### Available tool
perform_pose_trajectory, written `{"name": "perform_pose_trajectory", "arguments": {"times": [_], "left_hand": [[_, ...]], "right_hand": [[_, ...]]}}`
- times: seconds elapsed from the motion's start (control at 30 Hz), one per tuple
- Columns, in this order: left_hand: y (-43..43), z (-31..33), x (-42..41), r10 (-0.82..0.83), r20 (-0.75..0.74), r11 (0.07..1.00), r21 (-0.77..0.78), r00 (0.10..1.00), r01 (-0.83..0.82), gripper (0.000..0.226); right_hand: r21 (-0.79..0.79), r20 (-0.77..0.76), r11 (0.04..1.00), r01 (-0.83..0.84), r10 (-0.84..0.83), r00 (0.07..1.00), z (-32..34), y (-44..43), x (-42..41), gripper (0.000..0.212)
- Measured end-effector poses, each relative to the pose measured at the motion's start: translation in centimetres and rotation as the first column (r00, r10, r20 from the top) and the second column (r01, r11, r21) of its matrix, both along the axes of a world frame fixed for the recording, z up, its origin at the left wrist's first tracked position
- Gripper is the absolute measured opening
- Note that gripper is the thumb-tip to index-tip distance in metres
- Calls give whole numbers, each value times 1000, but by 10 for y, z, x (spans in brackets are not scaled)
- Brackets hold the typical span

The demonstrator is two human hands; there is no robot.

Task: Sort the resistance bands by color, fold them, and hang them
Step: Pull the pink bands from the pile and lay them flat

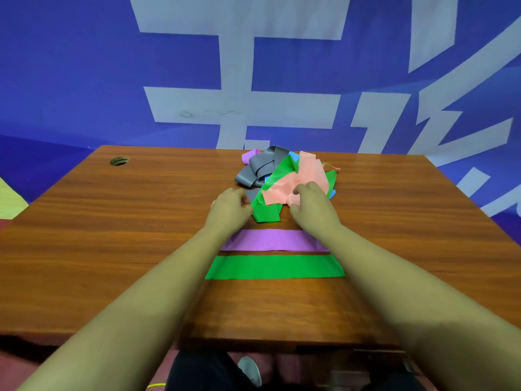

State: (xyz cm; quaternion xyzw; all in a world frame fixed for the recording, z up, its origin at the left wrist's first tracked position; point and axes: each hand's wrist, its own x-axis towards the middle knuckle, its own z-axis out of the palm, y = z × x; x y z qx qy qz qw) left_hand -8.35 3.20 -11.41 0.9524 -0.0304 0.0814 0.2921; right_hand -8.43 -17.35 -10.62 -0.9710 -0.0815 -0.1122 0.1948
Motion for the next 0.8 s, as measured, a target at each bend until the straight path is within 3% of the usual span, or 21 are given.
{"name": "perform_pose_trajectory", "arguments": {"times": [0.23, 0.37, 0.5, 0.63, 0.8], "left_hand": [[-30, -23, 63, -25, -105, 995, -102, 994, 14, 35], [-33, -36, 81, 40, -132, 974, -217, 990, -68, 13], [-32, -25, 81, 18, 20, 956, -293, 1000, -12, 5], [-30, 15, 71, -77, 150, 879, -456, 986, 138, 13], [-33, 86, 53, -180, 279, 832, -469, 943, 297, 8]], "right_hand": [[-107, -54, 985, -135, 129, 990, -20, 9, 64, 46], [-150, -30, 981, -123, 120, 992, -36, 7, 81, 33], [13, 32, 996, -88, 87, 996, -32, 1, 84, 28], [227, 83, 971, -76, 58, 995, 3, -3, 76, 35], [458, 128, 879, -131, 81, 989, 74, -6, 57, 12]]}}
